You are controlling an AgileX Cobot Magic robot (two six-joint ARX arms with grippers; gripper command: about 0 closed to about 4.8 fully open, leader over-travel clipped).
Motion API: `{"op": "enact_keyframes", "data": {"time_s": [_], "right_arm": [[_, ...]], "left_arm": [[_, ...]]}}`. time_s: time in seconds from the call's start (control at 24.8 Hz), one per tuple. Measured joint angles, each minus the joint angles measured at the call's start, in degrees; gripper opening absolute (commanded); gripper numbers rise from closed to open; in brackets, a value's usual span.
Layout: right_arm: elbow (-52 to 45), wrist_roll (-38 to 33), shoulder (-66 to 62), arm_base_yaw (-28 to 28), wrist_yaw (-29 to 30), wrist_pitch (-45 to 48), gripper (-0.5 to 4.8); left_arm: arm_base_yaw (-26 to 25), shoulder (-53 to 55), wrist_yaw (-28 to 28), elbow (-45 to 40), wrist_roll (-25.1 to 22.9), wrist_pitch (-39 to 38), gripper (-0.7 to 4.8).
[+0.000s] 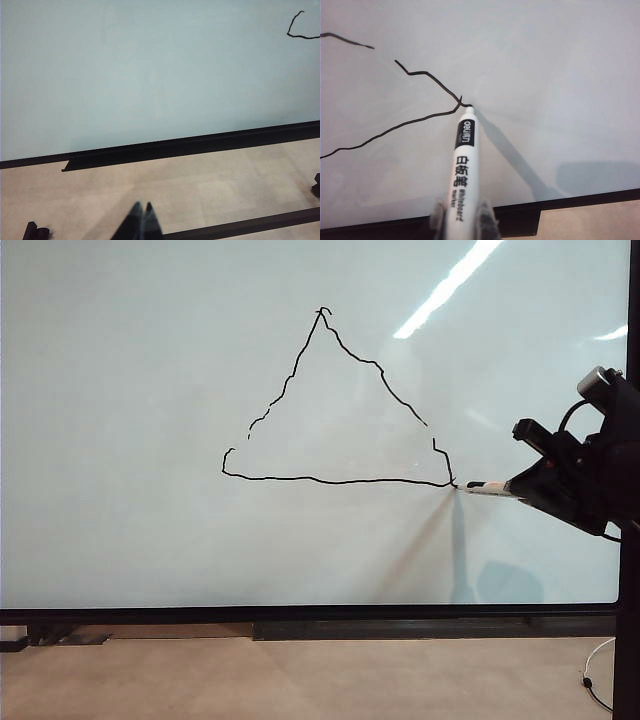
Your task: Pick up the pen on the shelf to the right of the whiteboard and draw a triangle.
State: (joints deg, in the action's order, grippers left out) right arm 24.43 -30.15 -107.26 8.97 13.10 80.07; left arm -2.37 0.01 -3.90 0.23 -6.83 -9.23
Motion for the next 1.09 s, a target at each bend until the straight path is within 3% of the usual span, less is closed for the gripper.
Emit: {"op": "enact_keyframes", "data": {"time_s": [0.24, 0.44, 0.73, 1.09], "right_arm": [[-6.56, 1.75, 8.15, 1.81, -0.37, -0.24, -0.06], [-15.17, 7.26, 23.41, 0.57, -3.61, -0.87, -0.06], [-18.18, 13.70, 42.91, -6.97, 1.51, -17.27, -0.06], [-19.52, 18.05, 55.52, -9.68, 1.92, -29.11, -0.06]], "left_arm": [[0.00, 0.00, 0.00, 0.00, 0.00, 0.00, -0.05], [0.00, 0.00, 0.02, 0.00, 0.00, -0.02, -0.05], [0.00, 0.00, 0.04, 0.00, 0.00, 0.00, -0.05], [0.00, 0.00, 0.00, 0.00, 0.00, 0.00, -0.05]]}}
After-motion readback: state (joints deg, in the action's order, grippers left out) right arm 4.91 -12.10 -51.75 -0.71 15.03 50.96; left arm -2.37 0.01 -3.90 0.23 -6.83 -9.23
